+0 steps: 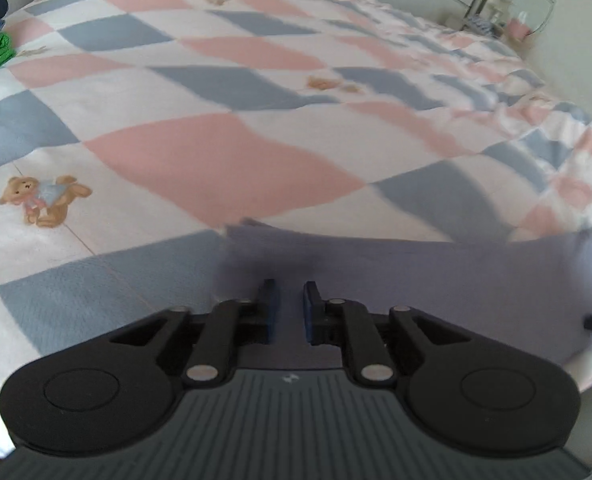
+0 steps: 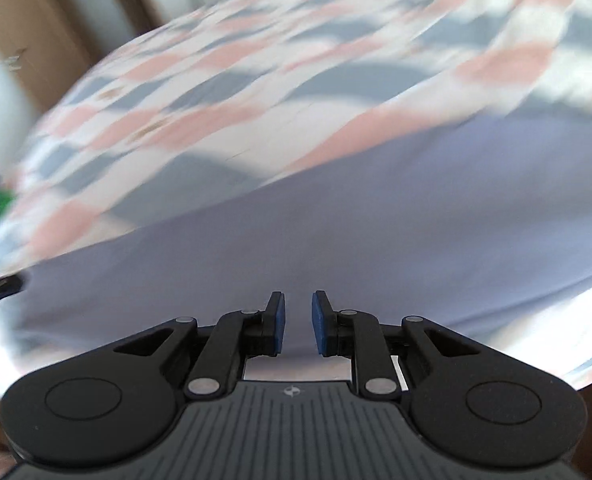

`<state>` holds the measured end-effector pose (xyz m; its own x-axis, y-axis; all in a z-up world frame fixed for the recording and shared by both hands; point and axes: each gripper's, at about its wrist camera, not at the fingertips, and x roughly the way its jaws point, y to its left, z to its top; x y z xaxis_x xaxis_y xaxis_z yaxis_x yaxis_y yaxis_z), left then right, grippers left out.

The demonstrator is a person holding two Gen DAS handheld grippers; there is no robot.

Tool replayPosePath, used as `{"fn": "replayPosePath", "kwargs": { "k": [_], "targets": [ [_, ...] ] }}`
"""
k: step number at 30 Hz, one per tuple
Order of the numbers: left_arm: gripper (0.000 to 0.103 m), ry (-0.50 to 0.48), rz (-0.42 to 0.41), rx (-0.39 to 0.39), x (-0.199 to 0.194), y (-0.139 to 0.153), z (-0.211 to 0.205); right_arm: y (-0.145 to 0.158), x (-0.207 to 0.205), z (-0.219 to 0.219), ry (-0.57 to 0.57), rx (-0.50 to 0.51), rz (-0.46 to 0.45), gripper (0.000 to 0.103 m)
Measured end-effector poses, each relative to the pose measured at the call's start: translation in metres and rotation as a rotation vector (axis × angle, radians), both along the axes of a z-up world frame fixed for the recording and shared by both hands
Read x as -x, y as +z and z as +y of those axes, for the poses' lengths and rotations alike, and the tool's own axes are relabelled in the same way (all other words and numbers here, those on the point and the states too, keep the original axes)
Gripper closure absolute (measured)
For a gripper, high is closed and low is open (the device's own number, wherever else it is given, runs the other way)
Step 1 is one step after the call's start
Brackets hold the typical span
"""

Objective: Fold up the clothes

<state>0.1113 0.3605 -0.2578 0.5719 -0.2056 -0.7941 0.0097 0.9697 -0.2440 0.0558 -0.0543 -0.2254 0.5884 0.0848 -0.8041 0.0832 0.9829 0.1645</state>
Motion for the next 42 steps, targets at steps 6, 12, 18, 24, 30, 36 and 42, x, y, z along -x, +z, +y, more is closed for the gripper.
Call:
{"fn": "replayPosePath", "kwargs": {
  "k": [6,12,18,24,30,36,42],
  "targets": [
    [0.094,0.135,-0.053,-0.048,-0.005,0.038,0.010,-0.021,0.010,0.007,0.120,0.010,0.076,0.079],
    [0.093,-0.375,-0.134,-0.177,0.034,0.074,-0.108,0.013,0.026,-0.016,0.043,0.035,0.000,0.072],
    [0.088,-0.931,-0.298,-0.458,0.110,0.049,-0.235,0.018,0.045,-0.030,0.292,0.273,-0.040,0.072],
    [0.088,-1.041,-0.366,-0.653,0.134,0.013,-0.276,-0.015,0.070,-0.009,0.674,0.733,-0.079,0.075],
    [0.088,-1.106,-0.409,-0.844,0.146,-0.011,-0.301,-0.036,0.082,-0.024,0.815,0.887,-0.161,0.075],
    [0.101,-1.100,-0.476,-0.915,0.149,-0.019,-0.308,-0.073,0.079,-0.016,0.971,1.022,-0.188,0.082],
    [0.102,-1.100,-0.445,-0.900,0.155,-0.026,-0.305,-0.057,0.089,-0.027,0.929,0.952,-0.278,0.103]
  ]
}}
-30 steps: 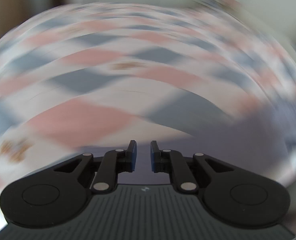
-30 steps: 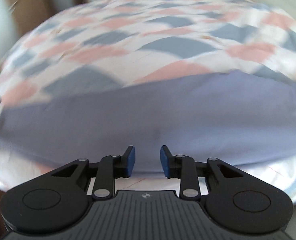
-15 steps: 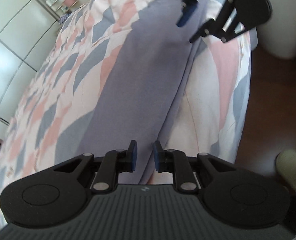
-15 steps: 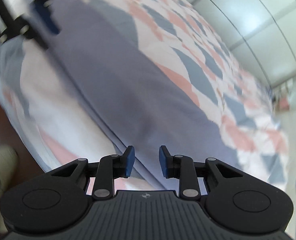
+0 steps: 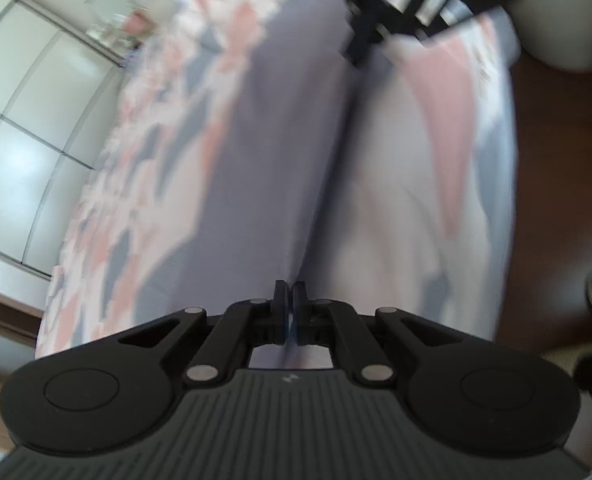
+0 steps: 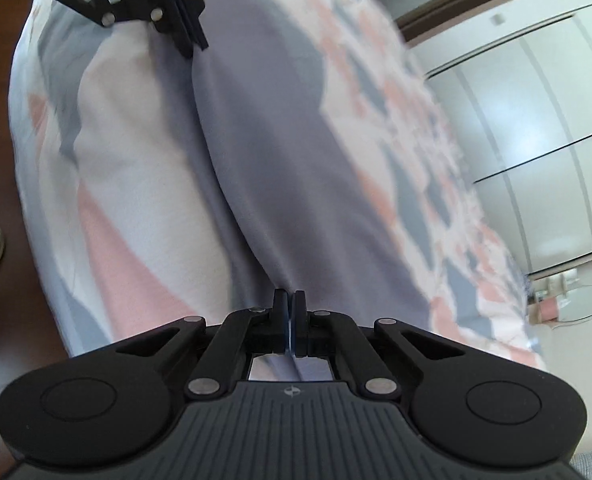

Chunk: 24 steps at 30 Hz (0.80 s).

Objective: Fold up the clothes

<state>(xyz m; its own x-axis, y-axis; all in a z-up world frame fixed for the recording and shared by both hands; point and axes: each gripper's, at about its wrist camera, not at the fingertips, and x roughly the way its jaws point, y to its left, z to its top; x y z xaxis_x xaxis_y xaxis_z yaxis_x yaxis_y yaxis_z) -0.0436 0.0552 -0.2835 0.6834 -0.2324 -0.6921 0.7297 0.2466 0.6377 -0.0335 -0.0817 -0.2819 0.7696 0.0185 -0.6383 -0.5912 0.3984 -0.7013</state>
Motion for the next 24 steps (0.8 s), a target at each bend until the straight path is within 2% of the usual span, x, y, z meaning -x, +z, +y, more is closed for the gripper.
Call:
{"fn": "replayPosePath", "kwargs": {
  "k": [2,4,6,8,9,10,11,13,15,17,20,22,24],
  "targets": [
    [0.102,-0.015,-0.013,-0.041,0.003,-0.010,-0.003,0.000,0.004,-0.003,-0.005,-0.020,0.011,0.103],
    [0.099,-0.005,-0.014,-0.038,0.002,-0.004,-0.003,-0.010,0.005,-0.004,0.007,0.002,0.045,0.103],
    [0.096,0.031,0.022,0.011,-0.001,0.012,0.002,-0.014,0.005,-0.005,0.000,0.003,0.077,0.103],
    [0.096,0.097,0.097,0.121,-0.009,0.038,0.013,-0.005,0.002,-0.006,-0.031,-0.034,0.095,0.103],
    [0.095,0.145,0.150,0.203,-0.016,0.053,0.020,0.007,-0.002,-0.010,-0.066,-0.106,0.113,0.099],
    [0.095,0.204,0.195,0.286,-0.024,0.064,0.026,0.020,-0.006,-0.015,-0.108,-0.193,0.136,0.089],
    [0.093,0.275,0.229,0.370,-0.035,0.073,0.031,0.035,-0.012,-0.023,-0.162,-0.304,0.157,0.072],
    [0.091,0.416,0.272,0.488,-0.056,0.077,0.037,0.059,-0.026,-0.043,-0.293,-0.540,0.183,0.054],
    [0.091,0.546,0.294,0.522,-0.076,0.065,0.037,0.066,-0.046,-0.062,-0.441,-0.719,0.201,0.052],
    [0.091,0.647,0.326,0.507,-0.086,0.045,0.039,0.058,-0.064,-0.073,-0.581,-0.798,0.220,0.052],
    [0.090,0.743,0.337,0.498,-0.082,0.032,0.049,0.030,-0.066,-0.076,-0.709,-0.745,0.260,0.052],
    [0.090,0.788,0.332,0.523,-0.076,0.039,0.055,0.020,-0.055,-0.078,-0.730,-0.669,0.258,0.049],
    [0.082,0.816,0.314,0.560,-0.074,0.048,0.055,0.022,-0.043,-0.081,-0.731,-0.622,0.245,0.047]
  ]
}}
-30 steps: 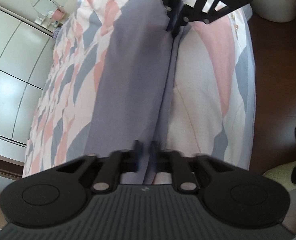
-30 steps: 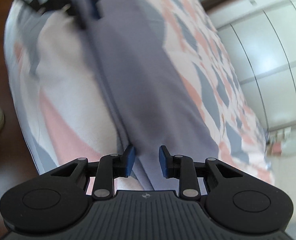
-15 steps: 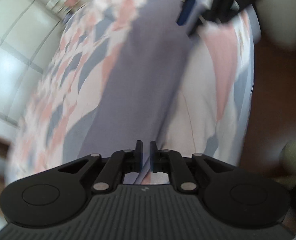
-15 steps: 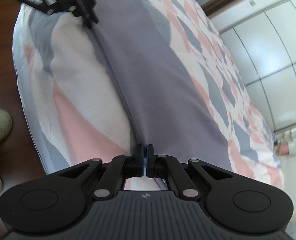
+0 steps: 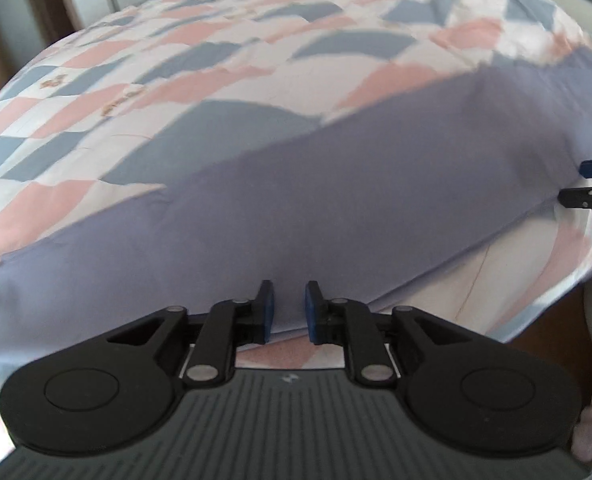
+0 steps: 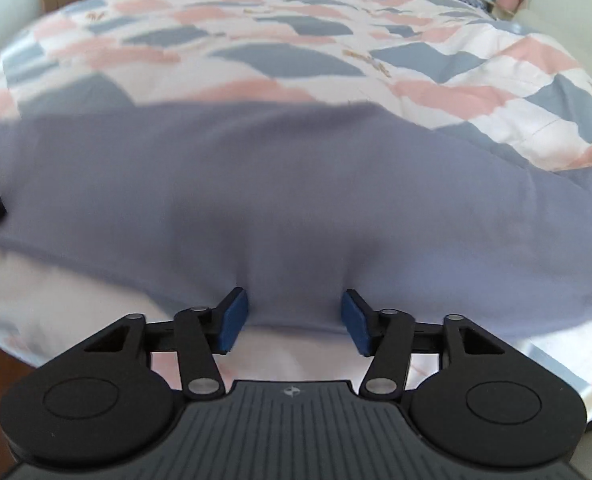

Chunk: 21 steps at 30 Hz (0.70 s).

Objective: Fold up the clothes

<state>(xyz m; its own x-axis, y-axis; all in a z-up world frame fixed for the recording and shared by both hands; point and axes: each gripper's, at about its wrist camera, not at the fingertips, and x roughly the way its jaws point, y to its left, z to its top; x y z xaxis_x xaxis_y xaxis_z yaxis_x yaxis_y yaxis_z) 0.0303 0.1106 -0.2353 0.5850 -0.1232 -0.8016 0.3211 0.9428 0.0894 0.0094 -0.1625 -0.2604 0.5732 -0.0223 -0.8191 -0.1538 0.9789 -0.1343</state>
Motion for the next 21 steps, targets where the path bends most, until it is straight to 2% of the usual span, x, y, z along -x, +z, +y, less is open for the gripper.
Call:
{"fn": "replayPosePath", "kwargs": {
  "k": [2,5,8,10,12,15,16,18,20,21],
  "targets": [
    [0.078,0.038,-0.001,0.028,-0.003,0.002,-0.003,0.009,0.008,-0.001,-0.001,0.022,-0.033,0.048],
    [0.078,0.096,0.059,0.009,-0.010,-0.010,-0.009,0.022,0.008,-0.002,-0.011,-0.068,-0.132,0.042],
    [0.077,0.148,0.124,-0.023,-0.011,-0.011,-0.013,0.009,-0.007,-0.001,-0.024,-0.087,-0.078,0.040],
    [0.077,0.177,0.167,-0.025,-0.008,0.002,-0.014,-0.007,-0.013,-0.001,-0.043,-0.048,0.015,0.041],
    [0.077,0.219,0.221,-0.032,-0.004,0.015,-0.016,-0.001,-0.007,-0.003,-0.069,-0.053,0.037,0.041],
    [0.076,0.265,0.248,-0.027,0.013,0.045,-0.018,0.018,0.010,-0.003,-0.115,-0.042,0.082,0.041],
    [0.075,0.275,0.249,-0.021,0.020,0.056,-0.019,0.028,0.017,-0.004,-0.130,-0.064,0.090,0.041],
    [0.066,0.286,0.242,-0.002,0.035,0.079,-0.023,0.048,0.029,-0.006,-0.167,-0.137,0.091,0.039],
    [0.062,0.290,0.224,-0.005,0.051,0.099,-0.028,0.073,0.041,-0.008,-0.203,-0.216,0.090,0.028],
    [0.062,0.292,0.216,-0.012,0.058,0.108,-0.031,0.083,0.045,-0.010,-0.218,-0.251,0.092,0.026]
  ]
}}
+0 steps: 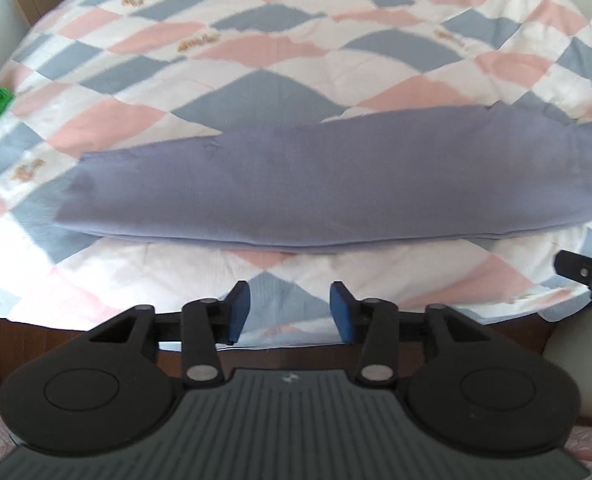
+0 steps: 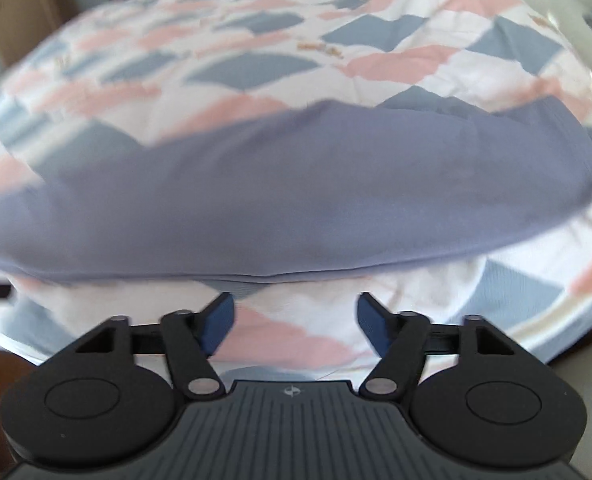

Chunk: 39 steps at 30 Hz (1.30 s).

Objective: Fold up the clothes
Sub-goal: 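Open both grippers and pull them back from the folded strip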

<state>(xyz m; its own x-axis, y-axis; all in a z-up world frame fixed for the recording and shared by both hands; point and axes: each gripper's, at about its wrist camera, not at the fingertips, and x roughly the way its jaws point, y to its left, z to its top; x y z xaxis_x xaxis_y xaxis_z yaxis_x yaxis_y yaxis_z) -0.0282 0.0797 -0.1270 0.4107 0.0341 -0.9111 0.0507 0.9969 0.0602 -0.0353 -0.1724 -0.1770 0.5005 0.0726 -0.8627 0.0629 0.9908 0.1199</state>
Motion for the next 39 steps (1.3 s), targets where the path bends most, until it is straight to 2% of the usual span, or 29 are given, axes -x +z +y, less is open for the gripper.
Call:
{"fn": "replayPosePath", "kwargs": {
  "k": [4,7,9,15,24,33,39],
  "targets": [
    [0.060,0.010,-0.015,-0.041,0.026,0.032,-0.009,0.031,0.010,-0.004,-0.044,-0.114,0.028,0.022],
    [0.058,0.005,-0.047,-0.064,0.041,0.057,-0.014,0.054,0.023,-0.006,-0.052,-0.170,0.013,0.016],
    [0.050,0.002,-0.074,-0.069,0.051,0.073,-0.016,0.071,0.031,-0.004,-0.048,-0.173,-0.005,0.013],
    [0.047,-0.002,-0.115,-0.082,0.070,0.104,-0.019,0.116,0.049,0.001,-0.049,-0.145,-0.063,0.005],
    [0.045,-0.007,-0.114,-0.095,0.084,0.123,-0.017,0.149,0.069,0.001,-0.030,-0.056,-0.094,0.002],
    [0.042,-0.006,-0.121,-0.105,0.087,0.132,-0.013,0.162,0.079,-0.003,-0.063,-0.030,-0.077,0.002],
    [0.040,0.000,-0.129,-0.098,0.091,0.132,-0.011,0.170,0.081,0.002,-0.052,0.005,-0.097,0.002]
  ]
}}
